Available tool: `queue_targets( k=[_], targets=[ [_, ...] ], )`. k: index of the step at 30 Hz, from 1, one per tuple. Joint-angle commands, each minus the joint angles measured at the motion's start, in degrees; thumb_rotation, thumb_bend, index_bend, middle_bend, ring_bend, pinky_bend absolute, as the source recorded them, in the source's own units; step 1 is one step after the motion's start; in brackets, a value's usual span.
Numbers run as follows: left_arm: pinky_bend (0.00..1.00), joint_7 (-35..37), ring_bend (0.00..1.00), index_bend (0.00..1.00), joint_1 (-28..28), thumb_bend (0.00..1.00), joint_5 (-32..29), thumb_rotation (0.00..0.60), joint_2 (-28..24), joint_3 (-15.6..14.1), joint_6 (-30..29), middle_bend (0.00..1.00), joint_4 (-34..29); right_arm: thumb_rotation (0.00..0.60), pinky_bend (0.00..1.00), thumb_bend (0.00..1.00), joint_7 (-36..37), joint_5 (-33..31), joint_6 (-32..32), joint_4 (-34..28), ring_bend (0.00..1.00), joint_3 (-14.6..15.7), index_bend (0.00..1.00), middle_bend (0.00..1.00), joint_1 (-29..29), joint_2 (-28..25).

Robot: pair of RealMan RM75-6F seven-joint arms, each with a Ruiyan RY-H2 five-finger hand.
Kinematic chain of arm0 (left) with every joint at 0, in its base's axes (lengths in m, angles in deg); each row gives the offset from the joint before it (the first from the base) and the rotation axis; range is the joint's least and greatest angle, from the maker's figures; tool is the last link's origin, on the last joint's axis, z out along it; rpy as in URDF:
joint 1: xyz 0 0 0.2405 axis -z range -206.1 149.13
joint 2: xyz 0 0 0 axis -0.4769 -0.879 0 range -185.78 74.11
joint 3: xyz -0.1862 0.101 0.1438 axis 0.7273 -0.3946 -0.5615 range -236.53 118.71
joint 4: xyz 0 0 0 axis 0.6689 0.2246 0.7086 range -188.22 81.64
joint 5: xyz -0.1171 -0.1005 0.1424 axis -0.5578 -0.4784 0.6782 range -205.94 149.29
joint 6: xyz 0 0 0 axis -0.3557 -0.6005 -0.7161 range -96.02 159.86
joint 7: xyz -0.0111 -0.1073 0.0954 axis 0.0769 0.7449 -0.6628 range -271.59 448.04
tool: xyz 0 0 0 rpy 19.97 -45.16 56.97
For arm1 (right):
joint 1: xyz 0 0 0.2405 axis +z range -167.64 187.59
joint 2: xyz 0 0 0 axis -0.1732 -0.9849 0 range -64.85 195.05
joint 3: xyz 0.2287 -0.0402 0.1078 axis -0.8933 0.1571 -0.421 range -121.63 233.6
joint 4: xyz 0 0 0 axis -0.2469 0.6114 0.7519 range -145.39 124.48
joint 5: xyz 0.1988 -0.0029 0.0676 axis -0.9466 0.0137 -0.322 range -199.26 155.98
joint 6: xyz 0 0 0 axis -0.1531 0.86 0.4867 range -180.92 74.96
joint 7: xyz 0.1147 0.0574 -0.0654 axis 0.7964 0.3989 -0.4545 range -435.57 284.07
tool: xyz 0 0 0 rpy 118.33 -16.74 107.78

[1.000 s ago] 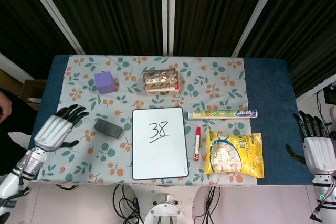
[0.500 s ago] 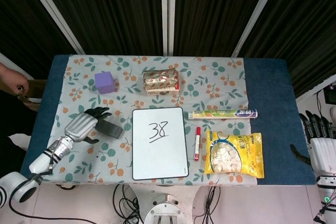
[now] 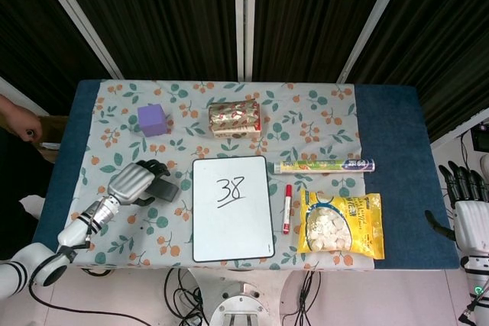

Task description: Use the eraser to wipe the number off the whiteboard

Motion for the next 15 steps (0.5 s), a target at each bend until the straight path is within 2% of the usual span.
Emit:
queue_targets(
  k=[1,15],
  targets=[
    [0.33,-0.2,0.20,0.30,0.2,0.24,-0.3,0.600,0.3,-0.3,0.1,0.23,0.4,0.600,0.00,0.16,0.1,0.0,-0.1,0.1,0.00,0.0,0.00,0.00,0.1,0.1],
    [0.33,1.6,0.22,0.36,1.2,0.29,-0.3,0.600,1.5,-1.9,-0.1,0.28,2.2,0.600,0.00,0.18,0.2,-0.4,-0.8,0.3,0.00,-0.2,0.00,0.00,0.4,0.0]
  ],
)
